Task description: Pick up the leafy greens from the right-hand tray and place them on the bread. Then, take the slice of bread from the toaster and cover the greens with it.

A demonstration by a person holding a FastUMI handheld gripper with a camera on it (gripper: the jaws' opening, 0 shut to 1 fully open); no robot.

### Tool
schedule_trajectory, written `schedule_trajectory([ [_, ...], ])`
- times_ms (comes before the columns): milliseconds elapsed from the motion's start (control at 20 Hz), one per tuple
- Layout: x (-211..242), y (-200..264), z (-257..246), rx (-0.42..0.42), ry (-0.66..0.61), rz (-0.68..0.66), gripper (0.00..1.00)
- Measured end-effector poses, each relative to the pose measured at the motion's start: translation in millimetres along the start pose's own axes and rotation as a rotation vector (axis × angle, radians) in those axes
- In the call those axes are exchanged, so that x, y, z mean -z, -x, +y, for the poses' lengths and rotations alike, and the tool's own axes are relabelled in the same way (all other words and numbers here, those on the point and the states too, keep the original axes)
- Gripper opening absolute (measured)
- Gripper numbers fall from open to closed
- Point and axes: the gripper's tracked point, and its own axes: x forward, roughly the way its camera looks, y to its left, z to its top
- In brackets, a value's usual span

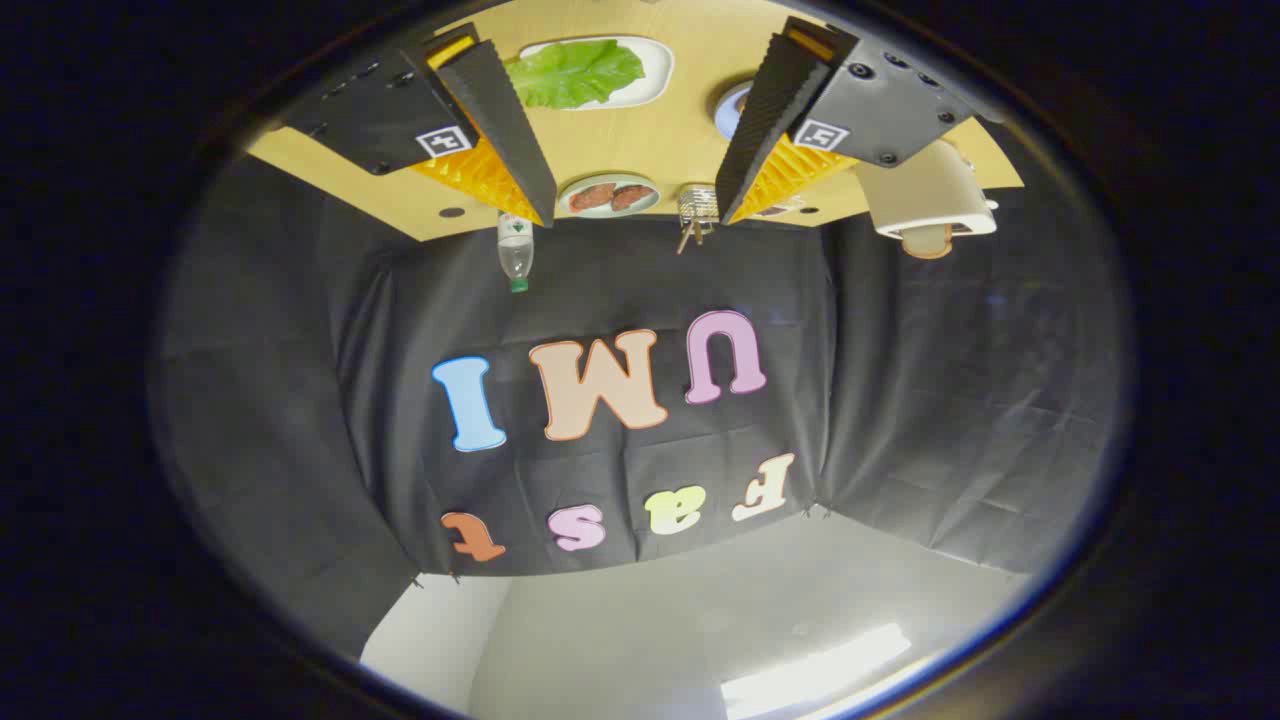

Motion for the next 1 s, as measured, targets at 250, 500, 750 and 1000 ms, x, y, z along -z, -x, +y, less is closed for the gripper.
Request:
schedule_trajectory([
  [250, 9.6, -3.8, 3.0, 0.005, 0.011, 0.014, 1.00],
  [500, 13.2, -2.0, 9.2, -0.010, 0.015, 0.023, 1.00],
  [750, 13.7, -0.5, 2.2, 0.000, 0.001, 0.030, 1.00],
  [1000, 18.6, -1.4, -5.8, 0.017, -0.017, 0.047, 1.00],
])
